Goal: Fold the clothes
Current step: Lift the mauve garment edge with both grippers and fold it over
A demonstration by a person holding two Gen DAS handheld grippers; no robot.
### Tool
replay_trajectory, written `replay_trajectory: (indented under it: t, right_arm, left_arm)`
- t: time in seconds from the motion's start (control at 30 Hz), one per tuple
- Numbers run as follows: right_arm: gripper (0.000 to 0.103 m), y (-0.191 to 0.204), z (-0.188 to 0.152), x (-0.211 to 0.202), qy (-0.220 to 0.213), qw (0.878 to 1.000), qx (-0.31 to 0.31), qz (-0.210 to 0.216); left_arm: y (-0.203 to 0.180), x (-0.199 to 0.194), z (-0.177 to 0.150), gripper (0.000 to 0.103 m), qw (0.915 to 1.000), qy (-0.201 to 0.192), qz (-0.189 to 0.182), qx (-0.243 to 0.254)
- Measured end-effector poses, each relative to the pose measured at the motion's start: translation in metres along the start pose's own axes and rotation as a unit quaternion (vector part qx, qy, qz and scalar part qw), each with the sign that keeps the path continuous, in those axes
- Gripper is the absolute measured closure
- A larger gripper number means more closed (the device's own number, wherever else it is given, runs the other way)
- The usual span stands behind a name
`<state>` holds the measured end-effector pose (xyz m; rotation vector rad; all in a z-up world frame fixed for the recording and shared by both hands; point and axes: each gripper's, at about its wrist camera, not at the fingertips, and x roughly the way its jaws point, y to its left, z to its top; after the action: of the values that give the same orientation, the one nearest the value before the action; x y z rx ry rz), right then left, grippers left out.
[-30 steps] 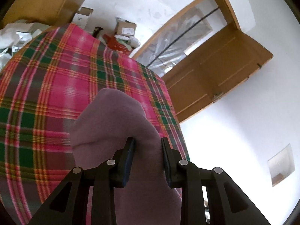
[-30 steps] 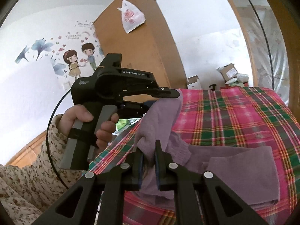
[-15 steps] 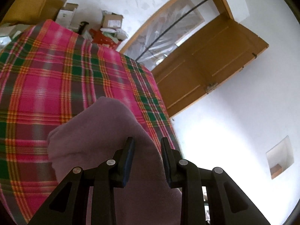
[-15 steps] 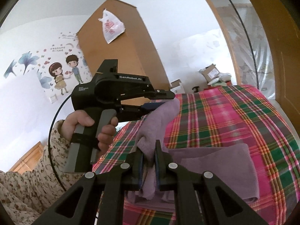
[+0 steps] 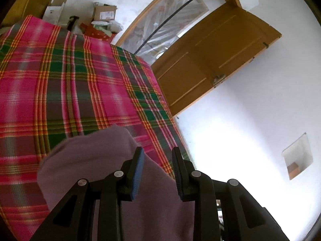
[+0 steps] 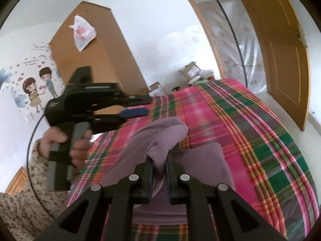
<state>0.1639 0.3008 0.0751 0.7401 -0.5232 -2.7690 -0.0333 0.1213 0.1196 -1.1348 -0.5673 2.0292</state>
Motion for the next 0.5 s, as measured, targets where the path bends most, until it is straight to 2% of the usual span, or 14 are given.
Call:
replay_trajectory:
  t: [0.3,0.5]
  right_arm:
    - [0.092,-0.033,-0.017,0.007,0.027,0.999,0.037,-0.005]
    - [0.089,-0.056,-0.030,0.008,0.051,0.996,0.069,0.016]
  left_arm:
    - [0.032,-0.015,-0.038,0.074,0.9994,0.014,0.027,-0.019]
    - [0.052,-0.027,-0.062,0.074,0.9985,0.017,0.036,-0.037]
